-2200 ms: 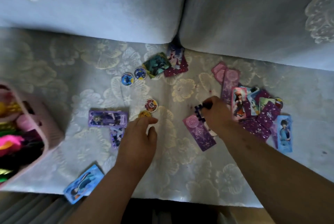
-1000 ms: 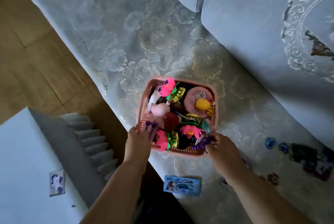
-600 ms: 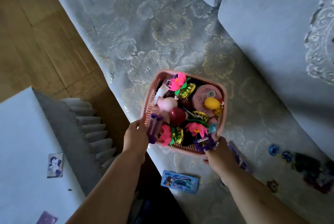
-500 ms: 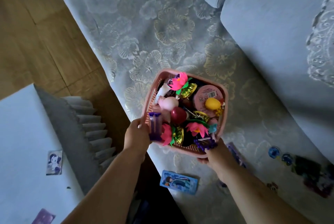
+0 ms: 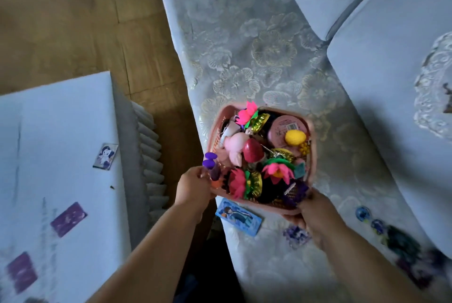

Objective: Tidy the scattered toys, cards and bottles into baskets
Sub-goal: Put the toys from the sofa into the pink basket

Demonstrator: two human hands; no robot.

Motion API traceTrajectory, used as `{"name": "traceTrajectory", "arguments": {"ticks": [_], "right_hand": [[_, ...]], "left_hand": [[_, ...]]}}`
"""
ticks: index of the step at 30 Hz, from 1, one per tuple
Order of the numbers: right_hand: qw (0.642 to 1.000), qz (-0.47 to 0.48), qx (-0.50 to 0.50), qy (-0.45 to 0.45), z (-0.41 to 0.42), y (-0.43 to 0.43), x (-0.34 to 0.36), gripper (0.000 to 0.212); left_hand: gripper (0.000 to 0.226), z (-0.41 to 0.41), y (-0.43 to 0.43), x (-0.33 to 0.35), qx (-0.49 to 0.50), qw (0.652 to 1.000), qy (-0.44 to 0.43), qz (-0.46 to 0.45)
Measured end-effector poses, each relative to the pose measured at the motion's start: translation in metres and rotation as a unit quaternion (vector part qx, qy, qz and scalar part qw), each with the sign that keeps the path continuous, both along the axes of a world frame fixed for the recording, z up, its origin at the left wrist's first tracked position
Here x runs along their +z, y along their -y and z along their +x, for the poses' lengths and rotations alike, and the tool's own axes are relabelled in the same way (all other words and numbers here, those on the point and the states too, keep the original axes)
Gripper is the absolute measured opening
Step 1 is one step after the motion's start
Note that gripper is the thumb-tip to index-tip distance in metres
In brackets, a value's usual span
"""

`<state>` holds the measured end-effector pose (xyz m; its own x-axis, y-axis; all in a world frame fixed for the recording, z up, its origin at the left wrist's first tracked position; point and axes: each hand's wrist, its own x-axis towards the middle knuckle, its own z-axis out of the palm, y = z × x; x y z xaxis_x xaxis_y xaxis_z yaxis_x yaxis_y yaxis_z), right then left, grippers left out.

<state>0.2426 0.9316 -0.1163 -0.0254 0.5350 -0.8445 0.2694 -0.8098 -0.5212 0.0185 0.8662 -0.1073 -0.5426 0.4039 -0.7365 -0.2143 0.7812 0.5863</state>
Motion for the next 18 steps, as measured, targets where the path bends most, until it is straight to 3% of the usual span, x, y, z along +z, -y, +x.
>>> {"name": "traceTrajectory", "arguments": {"ticks": [6, 12, 18], "right_hand": [[0.998, 0.044, 0.041, -0.015, -0.025, 0.03, 0.024, 0.03], [0.988, 0.059, 0.139, -0.036, -0.108, 0.066, 0.041, 0.029], [0.96, 0.042, 0.272, -0.055, -0.232, 0.104, 0.046, 0.022]], "left_hand": [[0.021, -0.008, 0.087, 0.017, 0.077, 0.996, -0.025, 0.025], [0.025, -0.067, 0.166, 0.023, 0.183, 0.982, -0.036, 0.033], [0.016, -0.139, 0.236, 0.044, 0.351, 0.934, -0.021, 0.067]]}}
